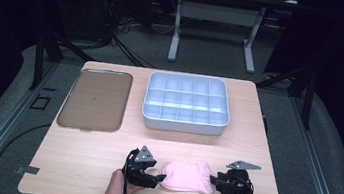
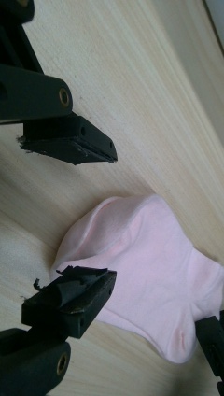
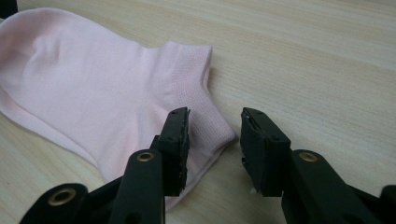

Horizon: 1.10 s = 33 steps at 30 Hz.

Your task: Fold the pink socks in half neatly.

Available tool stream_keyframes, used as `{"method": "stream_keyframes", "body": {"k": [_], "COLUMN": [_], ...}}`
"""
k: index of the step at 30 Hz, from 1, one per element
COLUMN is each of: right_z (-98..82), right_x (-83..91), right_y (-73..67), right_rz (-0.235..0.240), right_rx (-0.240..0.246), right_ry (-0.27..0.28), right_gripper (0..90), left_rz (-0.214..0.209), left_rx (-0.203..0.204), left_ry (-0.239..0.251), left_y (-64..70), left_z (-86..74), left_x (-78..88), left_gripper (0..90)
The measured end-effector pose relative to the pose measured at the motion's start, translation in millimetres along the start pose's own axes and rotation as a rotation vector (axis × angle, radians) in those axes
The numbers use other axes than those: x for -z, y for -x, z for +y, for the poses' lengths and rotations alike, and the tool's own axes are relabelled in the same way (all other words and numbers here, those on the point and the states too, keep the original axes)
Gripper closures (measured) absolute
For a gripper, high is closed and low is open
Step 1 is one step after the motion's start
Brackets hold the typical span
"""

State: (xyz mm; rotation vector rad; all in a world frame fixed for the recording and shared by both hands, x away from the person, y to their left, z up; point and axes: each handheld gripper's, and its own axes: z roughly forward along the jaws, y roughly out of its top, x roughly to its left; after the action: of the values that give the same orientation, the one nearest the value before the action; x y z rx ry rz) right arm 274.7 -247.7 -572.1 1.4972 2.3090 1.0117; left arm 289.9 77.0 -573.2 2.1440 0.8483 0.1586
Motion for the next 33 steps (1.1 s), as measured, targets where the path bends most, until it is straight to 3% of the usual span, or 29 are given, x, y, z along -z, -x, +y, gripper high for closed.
{"method": "stream_keyframes", "body": {"k": [8, 13, 20, 33], "right_z": [0.9, -1.0, -2.9, -6.7], "right_x": [-0.5, -0.2, 0.5, 0.1], "right_y": [-7.5, -5.3, -4.7, -4.9], "right_rz": [-0.062, -0.056, -0.045, -0.022], "right_rx": [0.057, 0.047, 0.045, 0.022], "right_ry": [-0.021, -0.004, -0.002, 0.023], "right_gripper": [67.3, 70.3, 75.2, 83.9], "left_rz": [-0.021, -0.011, 0.023, 0.001], "left_rx": [-0.002, -0.016, -0.086, -0.103], "left_ry": [-0.016, -0.02, -0.064, -0.038], "left_y": [0.9, 3.3, 12.6, 16.8], "left_z": [-3.4, -4.2, -1.2, -5.1], "left_x": [-7.4, -6.9, -7.6, -8.0], "left_gripper": [50.7, 56.6, 65.9, 85.6]}}
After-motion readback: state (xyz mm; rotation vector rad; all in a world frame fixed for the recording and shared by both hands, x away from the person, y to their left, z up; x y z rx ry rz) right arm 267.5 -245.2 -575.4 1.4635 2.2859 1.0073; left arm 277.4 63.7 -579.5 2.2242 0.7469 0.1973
